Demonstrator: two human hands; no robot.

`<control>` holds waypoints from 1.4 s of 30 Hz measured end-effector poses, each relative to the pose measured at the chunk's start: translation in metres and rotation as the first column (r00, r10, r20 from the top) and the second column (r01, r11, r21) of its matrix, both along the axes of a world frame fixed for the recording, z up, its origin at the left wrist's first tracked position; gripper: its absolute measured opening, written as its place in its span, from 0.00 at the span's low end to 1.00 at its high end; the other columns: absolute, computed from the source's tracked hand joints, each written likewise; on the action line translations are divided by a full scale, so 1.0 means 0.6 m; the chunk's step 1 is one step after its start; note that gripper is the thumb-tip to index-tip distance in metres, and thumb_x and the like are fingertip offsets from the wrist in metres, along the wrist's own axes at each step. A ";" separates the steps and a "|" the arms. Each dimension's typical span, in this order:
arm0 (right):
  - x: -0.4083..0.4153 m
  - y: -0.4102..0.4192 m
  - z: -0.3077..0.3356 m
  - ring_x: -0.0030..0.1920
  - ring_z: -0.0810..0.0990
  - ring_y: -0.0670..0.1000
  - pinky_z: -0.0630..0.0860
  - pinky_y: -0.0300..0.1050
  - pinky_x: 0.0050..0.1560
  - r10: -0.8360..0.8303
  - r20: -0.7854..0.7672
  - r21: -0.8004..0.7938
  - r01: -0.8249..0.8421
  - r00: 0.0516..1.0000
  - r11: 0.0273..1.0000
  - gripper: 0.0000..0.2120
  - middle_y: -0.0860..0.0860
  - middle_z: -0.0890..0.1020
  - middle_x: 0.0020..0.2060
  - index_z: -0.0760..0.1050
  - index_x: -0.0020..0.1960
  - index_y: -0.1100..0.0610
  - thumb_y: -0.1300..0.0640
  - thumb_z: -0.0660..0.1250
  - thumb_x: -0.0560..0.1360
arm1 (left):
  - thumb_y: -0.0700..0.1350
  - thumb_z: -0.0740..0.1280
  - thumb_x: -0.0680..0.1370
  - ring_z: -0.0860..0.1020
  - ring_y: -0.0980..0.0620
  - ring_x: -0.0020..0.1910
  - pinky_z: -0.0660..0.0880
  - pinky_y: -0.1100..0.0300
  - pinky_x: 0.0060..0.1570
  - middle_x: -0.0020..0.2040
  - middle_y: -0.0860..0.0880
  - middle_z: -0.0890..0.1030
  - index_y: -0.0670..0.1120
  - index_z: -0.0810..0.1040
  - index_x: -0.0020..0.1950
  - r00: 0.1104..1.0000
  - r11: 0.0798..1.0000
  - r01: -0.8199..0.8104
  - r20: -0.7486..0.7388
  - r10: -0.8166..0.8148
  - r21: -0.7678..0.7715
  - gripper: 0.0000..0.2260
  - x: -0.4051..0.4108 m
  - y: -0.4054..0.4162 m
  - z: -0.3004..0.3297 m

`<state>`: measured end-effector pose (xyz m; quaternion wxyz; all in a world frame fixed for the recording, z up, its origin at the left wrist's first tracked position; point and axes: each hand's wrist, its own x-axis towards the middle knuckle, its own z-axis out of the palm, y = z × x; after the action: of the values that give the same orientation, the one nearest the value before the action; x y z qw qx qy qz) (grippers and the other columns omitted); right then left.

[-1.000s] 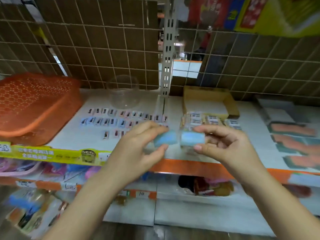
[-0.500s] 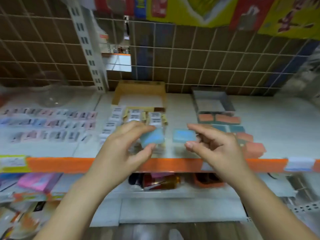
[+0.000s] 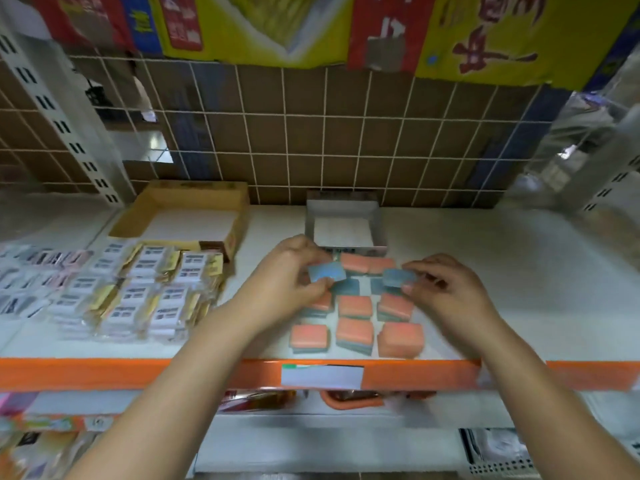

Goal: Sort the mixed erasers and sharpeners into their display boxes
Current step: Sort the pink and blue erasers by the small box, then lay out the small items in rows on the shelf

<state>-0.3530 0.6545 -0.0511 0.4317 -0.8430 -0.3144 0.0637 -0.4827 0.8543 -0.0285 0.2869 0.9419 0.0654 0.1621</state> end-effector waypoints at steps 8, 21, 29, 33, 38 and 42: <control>0.024 0.018 -0.025 0.38 0.71 0.41 0.64 0.23 0.37 0.022 -0.049 -0.095 -0.026 0.999 0.995 0.15 0.52 0.74 0.44 0.78 0.57 0.59 0.62 0.71 0.70 | 0.46 0.67 0.75 0.73 0.50 0.57 0.69 0.59 0.58 0.57 0.47 0.75 0.45 0.76 0.63 0.973 0.981 0.068 -0.230 -0.025 0.181 0.17 0.073 -0.026 -0.018; 0.026 0.023 -0.036 0.39 0.71 0.45 0.66 0.37 0.44 -0.035 -0.062 -0.096 0.029 0.997 0.995 0.15 0.49 0.76 0.44 0.79 0.55 0.58 0.62 0.72 0.68 | 0.47 0.66 0.74 0.74 0.48 0.56 0.71 0.56 0.55 0.56 0.48 0.78 0.47 0.80 0.57 0.970 0.939 0.098 -0.242 -0.016 0.330 0.13 0.080 -0.029 -0.037; 0.002 0.040 0.002 0.53 0.73 0.53 0.64 0.36 0.50 0.054 0.192 -0.138 -0.028 0.980 0.990 0.12 0.51 0.75 0.49 0.79 0.56 0.59 0.62 0.68 0.72 | 0.50 0.58 0.71 0.78 0.42 0.39 0.78 0.53 0.36 0.39 0.45 0.80 0.44 0.83 0.45 0.993 0.909 0.114 -0.070 -0.094 0.400 0.16 0.030 -0.014 0.008; -0.044 0.088 0.034 0.54 0.73 0.56 0.67 0.40 0.53 0.199 0.365 -0.172 -0.144 0.909 0.975 0.13 0.55 0.78 0.52 0.79 0.54 0.60 0.59 0.64 0.72 | 0.47 0.58 0.73 0.79 0.42 0.40 0.78 0.51 0.38 0.42 0.43 0.80 0.41 0.81 0.49 0.998 0.914 -0.055 0.057 0.035 0.402 0.15 -0.036 0.009 0.031; -0.121 0.180 0.046 0.51 0.77 0.61 0.75 0.55 0.52 0.328 0.440 -0.186 -0.272 0.836 0.944 0.13 0.58 0.79 0.49 0.81 0.50 0.60 0.57 0.64 0.69 | 0.46 0.59 0.72 0.78 0.38 0.46 0.77 0.48 0.44 0.50 0.39 0.80 0.39 0.79 0.55 0.970 0.882 -0.243 0.099 0.222 0.403 0.18 -0.141 0.067 0.025; -0.202 0.258 0.051 0.50 0.78 0.61 0.76 0.54 0.49 0.432 0.491 -0.251 -0.352 0.756 0.902 0.16 0.58 0.80 0.50 0.80 0.51 0.59 0.53 0.60 0.70 | 0.47 0.58 0.72 0.79 0.38 0.49 0.76 0.48 0.48 0.52 0.39 0.79 0.39 0.78 0.57 0.928 0.836 -0.364 0.080 0.365 0.409 0.20 -0.248 0.125 0.013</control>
<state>-0.4744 0.8092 -0.0204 0.2417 -0.7705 -0.5866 -0.0624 -0.6315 0.9291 -0.0210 0.0430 0.9514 0.2074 0.2235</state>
